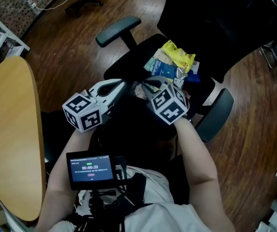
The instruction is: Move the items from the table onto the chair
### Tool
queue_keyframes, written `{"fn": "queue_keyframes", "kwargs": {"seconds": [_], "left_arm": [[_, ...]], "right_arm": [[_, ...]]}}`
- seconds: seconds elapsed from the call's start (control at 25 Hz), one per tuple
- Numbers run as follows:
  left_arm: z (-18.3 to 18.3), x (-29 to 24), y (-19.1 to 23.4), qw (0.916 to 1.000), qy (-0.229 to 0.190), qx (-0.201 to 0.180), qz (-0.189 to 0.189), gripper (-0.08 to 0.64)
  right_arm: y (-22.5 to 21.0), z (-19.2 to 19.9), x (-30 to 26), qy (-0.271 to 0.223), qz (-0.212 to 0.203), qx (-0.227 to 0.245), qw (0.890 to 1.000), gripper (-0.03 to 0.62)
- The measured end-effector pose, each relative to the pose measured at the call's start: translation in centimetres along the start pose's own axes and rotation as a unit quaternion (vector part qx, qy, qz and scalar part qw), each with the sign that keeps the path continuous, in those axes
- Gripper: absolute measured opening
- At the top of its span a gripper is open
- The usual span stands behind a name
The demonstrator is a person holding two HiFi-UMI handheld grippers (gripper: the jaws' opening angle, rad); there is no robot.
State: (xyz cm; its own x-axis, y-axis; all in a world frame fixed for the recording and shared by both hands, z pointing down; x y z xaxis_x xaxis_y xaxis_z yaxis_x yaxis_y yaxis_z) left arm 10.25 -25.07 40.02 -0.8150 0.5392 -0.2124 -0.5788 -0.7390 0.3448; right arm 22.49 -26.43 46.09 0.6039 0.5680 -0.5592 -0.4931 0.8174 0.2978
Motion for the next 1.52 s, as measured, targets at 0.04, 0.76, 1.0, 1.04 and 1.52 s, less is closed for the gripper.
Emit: {"fn": "queue_keyframes", "kwargs": {"seconds": [0.04, 0.76, 1.0, 1.04, 1.52], "left_arm": [[-0.7, 0.4, 0.1, 1.0, -0.005, -0.005, -0.005, 0.009], [-11.2, 8.3, -3.7, 0.9765, -0.09, -0.08, -0.179, 0.009], [-11.3, 11.9, -5.0, 0.955, -0.093, -0.107, -0.26, 0.009], [-11.3, 12.4, -5.2, 0.9509, -0.093, -0.112, -0.273, 0.009], [-12.1, 16.7, -7.8, 0.8983, -0.14, -0.108, -0.402, 0.009]], "right_arm": [[-0.1, -1.8, 0.5, -0.045, -0.003, -0.01, 0.999, 0.003], [-2.7, -19.0, 4.2, -0.392, -0.166, -0.001, 0.905, 0.0], [-0.7, -20.8, 3.9, -0.418, -0.222, 0.01, 0.881, 0.0], [-0.4, -21.2, 3.9, -0.423, -0.232, 0.012, 0.876, 0.0], [1.4, -25.7, 4.3, -0.466, -0.357, 0.018, 0.81, 0.0]]}}
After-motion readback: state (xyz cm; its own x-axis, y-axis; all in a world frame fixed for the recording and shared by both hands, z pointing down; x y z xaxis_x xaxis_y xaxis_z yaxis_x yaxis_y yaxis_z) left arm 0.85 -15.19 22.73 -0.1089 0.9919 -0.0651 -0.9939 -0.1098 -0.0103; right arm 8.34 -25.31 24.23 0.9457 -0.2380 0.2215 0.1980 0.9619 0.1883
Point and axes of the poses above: the fingertips, and each gripper's own axes: x backward along the fingers, y to its left, z out of its underside, the point moved 5 cm from there along x, backward along the fingers, and after that the axes turned 7 degrees about x, right-handed, at the moved point
